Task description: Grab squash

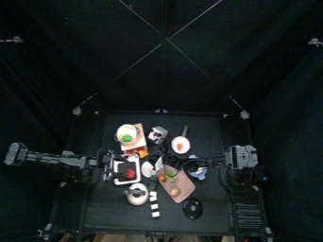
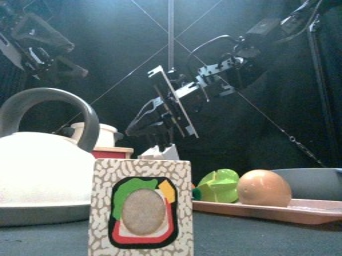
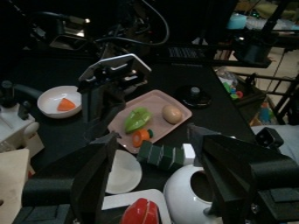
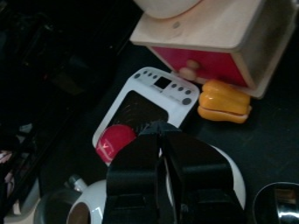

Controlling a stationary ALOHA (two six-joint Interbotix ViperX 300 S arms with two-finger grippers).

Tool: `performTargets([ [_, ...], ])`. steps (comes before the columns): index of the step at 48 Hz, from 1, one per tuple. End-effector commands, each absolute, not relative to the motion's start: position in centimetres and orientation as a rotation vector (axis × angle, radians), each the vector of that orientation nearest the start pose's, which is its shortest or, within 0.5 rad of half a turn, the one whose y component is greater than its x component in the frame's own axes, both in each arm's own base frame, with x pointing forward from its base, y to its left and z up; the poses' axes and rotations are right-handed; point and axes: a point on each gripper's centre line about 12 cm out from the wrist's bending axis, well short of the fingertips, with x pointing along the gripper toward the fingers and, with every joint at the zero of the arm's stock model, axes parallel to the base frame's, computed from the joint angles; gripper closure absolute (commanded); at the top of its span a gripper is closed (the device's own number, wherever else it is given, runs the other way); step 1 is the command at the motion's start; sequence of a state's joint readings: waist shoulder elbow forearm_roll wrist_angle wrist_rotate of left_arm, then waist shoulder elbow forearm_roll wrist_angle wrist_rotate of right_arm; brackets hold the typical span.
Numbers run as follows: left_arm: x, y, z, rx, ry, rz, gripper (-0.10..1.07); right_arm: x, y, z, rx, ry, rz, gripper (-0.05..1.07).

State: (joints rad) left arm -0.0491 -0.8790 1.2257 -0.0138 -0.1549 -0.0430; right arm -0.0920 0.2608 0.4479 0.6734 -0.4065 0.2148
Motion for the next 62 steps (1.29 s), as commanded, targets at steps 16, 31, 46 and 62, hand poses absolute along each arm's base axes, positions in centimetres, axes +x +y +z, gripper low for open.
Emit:
performTargets([
  [16, 20.6, -1.0, 24.3, -0.061, 0.184, -0.039, 0.00, 49.7, -9.5, 16.2, 0.830, 0.222, -0.489, -0.01],
  [31, 20.5, -1.0, 23.9, -0.060, 0.193, -0.039, 0.00, 50.2, -10.2, 15.0, 0.875, 0.329, -0.486, -0.01],
  [46, 20.4, -1.0, 23.8, -0.060, 0.195, -0.039, 0.00, 49.8, -9.8, 16.0, 0.872, 0.461, -0.424, -0.01],
  [62, 20.4, -0.9, 23.7, -0.060, 0.199, -0.037, 0.00, 50.8, -10.7, 20.3, 0.749, 0.580, -0.324, -0.01],
])
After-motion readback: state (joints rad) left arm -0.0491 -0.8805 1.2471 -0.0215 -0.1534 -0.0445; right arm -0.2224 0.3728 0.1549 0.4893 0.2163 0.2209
